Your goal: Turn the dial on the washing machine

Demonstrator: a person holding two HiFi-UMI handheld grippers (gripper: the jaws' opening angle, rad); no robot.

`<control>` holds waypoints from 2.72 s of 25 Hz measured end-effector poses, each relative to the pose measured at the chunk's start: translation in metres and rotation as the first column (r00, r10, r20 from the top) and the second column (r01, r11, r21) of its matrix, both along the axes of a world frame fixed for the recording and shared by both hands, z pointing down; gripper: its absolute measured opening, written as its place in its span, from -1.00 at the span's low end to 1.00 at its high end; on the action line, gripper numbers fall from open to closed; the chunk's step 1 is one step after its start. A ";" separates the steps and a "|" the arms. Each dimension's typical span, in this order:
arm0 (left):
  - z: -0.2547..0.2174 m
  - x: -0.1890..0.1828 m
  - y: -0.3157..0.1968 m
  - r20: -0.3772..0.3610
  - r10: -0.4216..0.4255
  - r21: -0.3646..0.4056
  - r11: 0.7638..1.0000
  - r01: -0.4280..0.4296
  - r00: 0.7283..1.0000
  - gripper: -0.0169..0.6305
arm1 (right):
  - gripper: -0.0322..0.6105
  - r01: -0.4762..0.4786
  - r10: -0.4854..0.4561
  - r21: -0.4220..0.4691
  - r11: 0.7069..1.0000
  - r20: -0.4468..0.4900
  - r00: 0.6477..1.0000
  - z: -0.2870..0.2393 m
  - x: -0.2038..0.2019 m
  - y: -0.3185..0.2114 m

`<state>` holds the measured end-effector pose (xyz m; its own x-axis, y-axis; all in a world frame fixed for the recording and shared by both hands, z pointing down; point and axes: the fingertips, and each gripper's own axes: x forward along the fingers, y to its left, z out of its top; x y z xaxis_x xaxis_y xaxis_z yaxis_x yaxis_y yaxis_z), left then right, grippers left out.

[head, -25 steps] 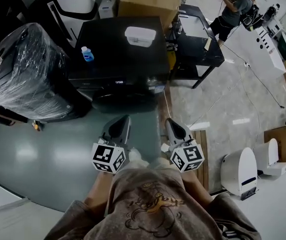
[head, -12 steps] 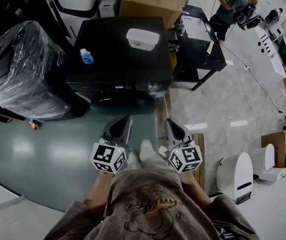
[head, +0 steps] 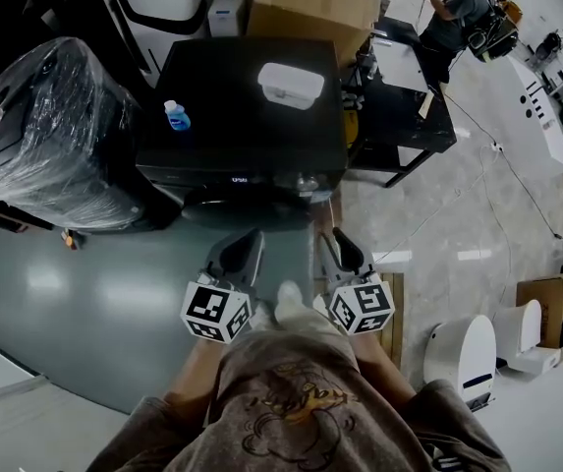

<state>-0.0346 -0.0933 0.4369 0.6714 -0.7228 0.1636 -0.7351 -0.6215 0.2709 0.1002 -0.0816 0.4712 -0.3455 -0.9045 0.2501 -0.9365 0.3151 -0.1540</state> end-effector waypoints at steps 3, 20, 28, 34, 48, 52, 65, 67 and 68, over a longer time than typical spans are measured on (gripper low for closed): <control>0.001 0.000 -0.005 0.000 -0.008 -0.005 1.000 0.008 1.000 -0.95 | -0.20 -0.017 0.017 -0.016 1.000 -0.005 1.000 0.006 0.004 -0.011; 0.027 0.004 -0.028 0.007 -0.022 -0.055 0.998 0.022 1.000 -0.95 | 0.02 -0.108 0.094 -0.186 0.977 -0.085 0.992 0.117 0.011 -0.104; 0.036 0.000 -0.027 0.032 -0.039 -0.074 0.996 0.041 0.999 -0.95 | 0.01 -0.198 0.161 -0.301 0.933 -0.142 0.977 0.170 0.025 -0.145; 0.036 -0.010 -0.035 0.044 -0.071 -0.071 0.995 0.074 0.996 -0.95 | 0.01 -0.174 0.135 -0.351 0.920 -0.133 0.982 0.186 0.016 -0.160; 0.038 -0.012 -0.041 0.054 -0.092 -0.086 0.992 0.096 0.994 -0.95 | -0.08 -0.201 0.176 -0.397 0.895 -0.099 0.979 0.193 0.020 -0.164; 0.039 -0.011 -0.039 0.063 -0.088 -0.093 0.991 0.094 0.994 -0.95 | -0.08 -0.192 0.197 -0.409 0.892 -0.030 0.980 0.193 0.020 -0.164; 0.036 -0.005 -0.037 0.074 -0.072 -0.089 0.993 0.078 0.995 -0.95 | -0.08 -0.116 0.241 -0.435 0.893 0.242 0.940 0.197 0.022 -0.166; 0.036 -0.004 -0.037 0.073 -0.071 -0.088 0.993 0.077 0.995 -0.95 | -0.08 -0.113 0.249 -0.435 0.893 0.268 0.931 0.193 0.022 -0.166; 0.036 -0.003 -0.037 0.072 -0.070 -0.088 0.993 0.077 0.995 -0.95 | -0.08 -0.113 0.254 -0.435 0.893 0.281 0.926 0.190 0.023 -0.165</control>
<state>-0.0379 -0.1299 0.4731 0.6019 -0.7499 0.2745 -0.7967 -0.5403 0.2709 0.1231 -0.2469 0.6616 -0.3081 -0.8029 0.5104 -0.8467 -0.0132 -0.5319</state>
